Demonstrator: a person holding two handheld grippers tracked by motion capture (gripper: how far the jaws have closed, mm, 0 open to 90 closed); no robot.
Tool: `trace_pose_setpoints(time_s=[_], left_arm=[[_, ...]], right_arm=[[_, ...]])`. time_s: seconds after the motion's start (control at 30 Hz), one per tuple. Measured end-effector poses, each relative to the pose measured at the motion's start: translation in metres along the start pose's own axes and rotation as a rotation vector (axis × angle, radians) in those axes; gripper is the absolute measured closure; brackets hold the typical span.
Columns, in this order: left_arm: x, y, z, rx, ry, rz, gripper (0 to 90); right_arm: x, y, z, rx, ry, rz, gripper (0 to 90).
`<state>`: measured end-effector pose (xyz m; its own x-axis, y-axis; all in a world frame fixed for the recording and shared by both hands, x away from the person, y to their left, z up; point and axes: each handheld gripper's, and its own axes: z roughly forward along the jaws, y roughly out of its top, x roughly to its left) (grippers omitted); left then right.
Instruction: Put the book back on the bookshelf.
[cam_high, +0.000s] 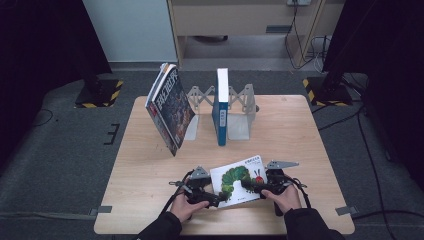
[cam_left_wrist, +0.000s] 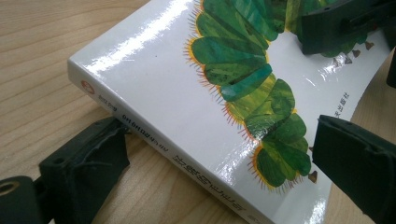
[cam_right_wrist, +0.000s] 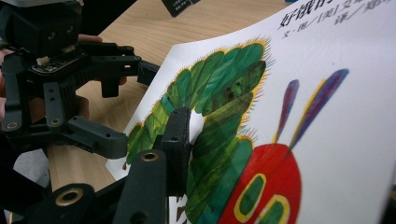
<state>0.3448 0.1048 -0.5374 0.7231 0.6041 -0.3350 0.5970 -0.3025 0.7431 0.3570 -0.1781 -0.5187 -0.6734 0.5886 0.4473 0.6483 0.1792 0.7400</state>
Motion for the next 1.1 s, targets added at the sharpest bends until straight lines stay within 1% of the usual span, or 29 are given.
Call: trace_pose_setpoints(time_s=[0.2,0.5,0.6,0.7,0.73,0.8,0.83,0.87,0.93,1.0,1.03,1.1], left_arm=[[0.0026,0.0003,-0.0008,-0.001,-0.015,-0.003,2.2],[0.0045,0.0003,-0.0014,-0.004,-0.026,-0.008,2.5],[0.0045,0.0004,-0.0015,-0.004,-0.016,-0.006,3.1],[0.0038,0.0005,-0.0021,-0.003,0.016,0.003,6.7],[0.0042,0.0004,-0.0025,-0.003,0.017,0.003,7.5],[0.0047,0.0002,-0.0027,-0.007,0.013,-0.004,7.8],[0.0049,0.0001,-0.0027,-0.01,0.01,-0.008,7.9],[0.0054,0.0001,-0.003,-0.009,0.009,-0.01,7.9],[0.0065,-0.0001,-0.0037,-0.013,0.007,-0.017,8.6],[0.0079,-0.0007,-0.0047,-0.024,0.009,-0.032,11.6],[0.0084,-0.0008,-0.005,-0.026,0.009,-0.036,12.6],[0.0087,-0.0007,-0.0053,-0.026,0.014,-0.035,14.2]], right_arm=[[-0.0005,-0.0006,0.0019,0.009,-0.006,-0.002,65.2],[0.001,0.0006,0.0074,0.014,0.01,-0.003,65.1],[0.0007,0.0011,0.0071,0.009,0.014,-0.004,64.9],[0.0017,0.002,0.0066,-0.001,0.022,0.0,64.4],[0.0018,0.0024,0.0064,-0.005,0.024,0.002,64.0],[0.002,0.0022,0.0063,-0.008,0.018,0.012,61.6],[0.0018,0.0025,0.0058,-0.01,0.02,0.023,59.1],[0.0021,0.0035,0.0053,-0.006,0.012,0.023,56.2],[0.0034,0.0049,0.0042,0.002,-0.008,0.018,51.6],[0.004,0.0052,0.0029,0.028,-0.031,-0.002,46.9],[0.0037,0.0053,0.0014,0.031,-0.039,-0.005,44.9],[0.0043,0.0061,-0.0008,0.032,-0.059,-0.017,43.7]])
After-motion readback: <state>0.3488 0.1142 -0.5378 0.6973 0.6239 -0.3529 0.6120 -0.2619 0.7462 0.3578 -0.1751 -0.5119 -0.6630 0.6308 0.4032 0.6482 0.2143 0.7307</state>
